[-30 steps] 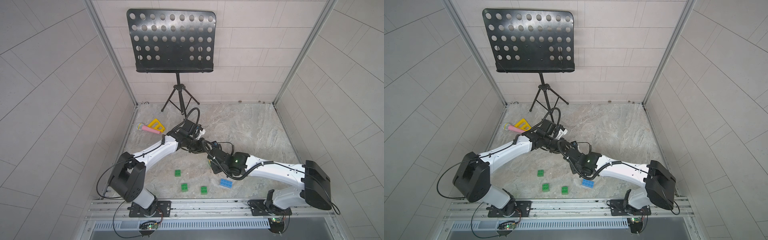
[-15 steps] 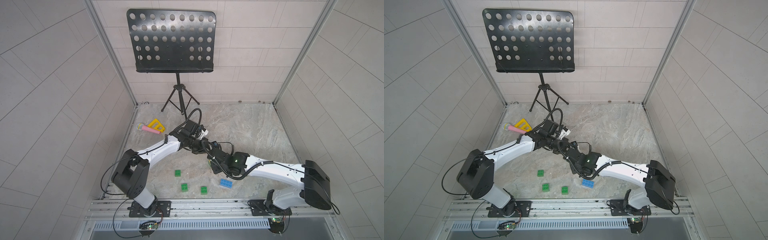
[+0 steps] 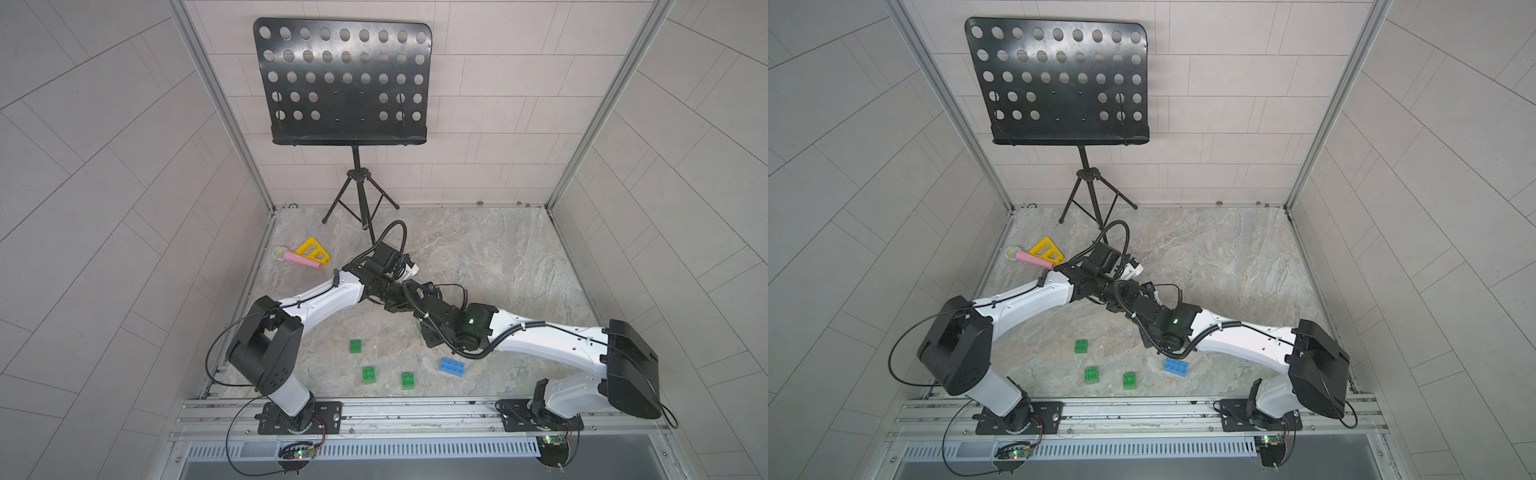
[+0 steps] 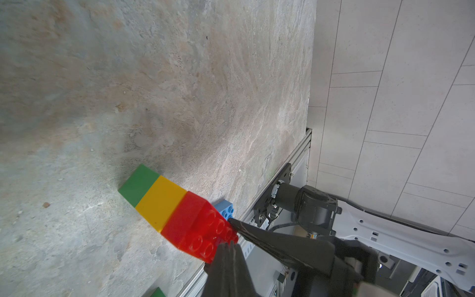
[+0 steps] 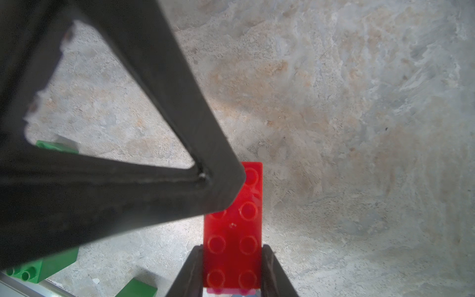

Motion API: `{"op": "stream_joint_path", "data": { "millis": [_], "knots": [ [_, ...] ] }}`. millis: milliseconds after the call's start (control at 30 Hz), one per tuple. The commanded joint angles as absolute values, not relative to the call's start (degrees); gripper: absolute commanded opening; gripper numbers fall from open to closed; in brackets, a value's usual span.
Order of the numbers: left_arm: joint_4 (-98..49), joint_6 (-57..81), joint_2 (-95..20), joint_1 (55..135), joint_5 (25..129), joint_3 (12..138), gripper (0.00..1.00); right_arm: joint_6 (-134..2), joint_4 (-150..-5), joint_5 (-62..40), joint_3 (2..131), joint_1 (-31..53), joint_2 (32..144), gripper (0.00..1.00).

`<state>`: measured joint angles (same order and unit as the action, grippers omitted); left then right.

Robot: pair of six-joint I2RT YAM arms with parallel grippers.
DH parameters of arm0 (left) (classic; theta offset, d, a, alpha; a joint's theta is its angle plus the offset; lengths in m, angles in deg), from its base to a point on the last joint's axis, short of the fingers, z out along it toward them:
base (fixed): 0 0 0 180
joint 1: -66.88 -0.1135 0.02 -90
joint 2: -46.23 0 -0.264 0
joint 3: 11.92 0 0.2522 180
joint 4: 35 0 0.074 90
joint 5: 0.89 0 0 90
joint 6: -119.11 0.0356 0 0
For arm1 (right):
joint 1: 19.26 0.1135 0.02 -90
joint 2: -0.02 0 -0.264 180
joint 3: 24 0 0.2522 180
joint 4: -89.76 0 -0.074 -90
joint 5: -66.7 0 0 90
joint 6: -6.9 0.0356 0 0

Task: Assemble the letter r with lego
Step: Assemble the lego brick with the lego brick.

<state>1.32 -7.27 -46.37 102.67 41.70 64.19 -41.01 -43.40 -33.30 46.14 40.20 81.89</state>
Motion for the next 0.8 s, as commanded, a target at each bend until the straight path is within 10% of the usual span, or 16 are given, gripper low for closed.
{"op": "stream_joint_path", "data": {
  "millis": [0,767],
  "knots": [
    [5.1,-4.4,-47.8,103.3,43.1,65.3,0.00,-40.1,-41.0,-34.5,47.2,40.3,82.6,0.00],
    [6.7,-4.2,-45.9,104.3,48.6,67.1,0.00,-40.6,-39.6,-33.7,48.5,40.3,82.5,0.00]
  ]
}}
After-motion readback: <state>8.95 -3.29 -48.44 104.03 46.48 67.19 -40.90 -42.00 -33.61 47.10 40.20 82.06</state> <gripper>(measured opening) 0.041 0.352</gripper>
